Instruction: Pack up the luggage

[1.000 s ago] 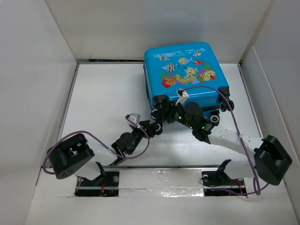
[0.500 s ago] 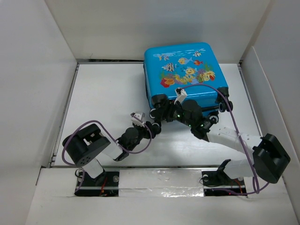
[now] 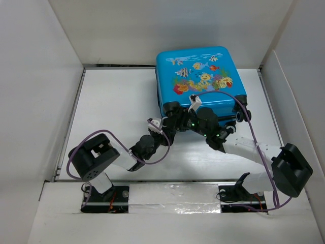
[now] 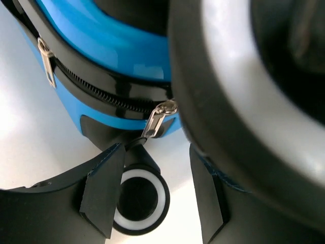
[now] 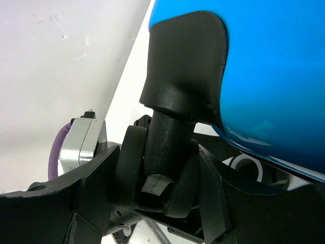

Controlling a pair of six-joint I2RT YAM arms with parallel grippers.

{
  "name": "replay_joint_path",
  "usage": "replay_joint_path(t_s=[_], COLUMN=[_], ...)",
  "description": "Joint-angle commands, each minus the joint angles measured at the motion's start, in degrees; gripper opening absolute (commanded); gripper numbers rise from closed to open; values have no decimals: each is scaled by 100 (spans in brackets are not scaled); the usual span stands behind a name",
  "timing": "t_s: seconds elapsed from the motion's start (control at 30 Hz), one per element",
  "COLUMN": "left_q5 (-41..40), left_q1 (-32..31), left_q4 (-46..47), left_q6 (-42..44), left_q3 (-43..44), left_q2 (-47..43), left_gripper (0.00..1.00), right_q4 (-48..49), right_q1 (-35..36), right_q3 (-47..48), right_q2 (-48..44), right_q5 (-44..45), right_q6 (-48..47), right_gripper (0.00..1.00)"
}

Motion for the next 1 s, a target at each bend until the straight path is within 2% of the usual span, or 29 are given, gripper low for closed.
replay_joint_path(t_s=[0.0,0.27,0.4,0.47,0.57,0.63,0.97], left_q5=[-194,-844,-1168,-1143,-1222,-1415,-1504], left_q1=[21,21,21,214,215,215,470], left_q4=[4465,4465,4483,4474,4474,4483,4466], left_q6=[137,628,831,744,699,760,656], left_q3=[297,604,807,859,930,974,219], left_q2=[-69,-87,-148,-227,-341,-359,-1132], left_gripper=[51,40,29,25,17,1,0], right_q4=[1737,1948,2177,2229,2282,2326,2502], right_q1=[130,130,130,130,192,192,192], right_q3=[394,244,103,60,33,7,-160], right_q2=[-104,-42,-25,-16,37,115,-60], right_q5=[-866,-1007,-1068,-1078,-1095,-1148,-955], right_q6=[10,106,255,291,344,396,432], right_gripper=[35,33,31,30,30,30,30])
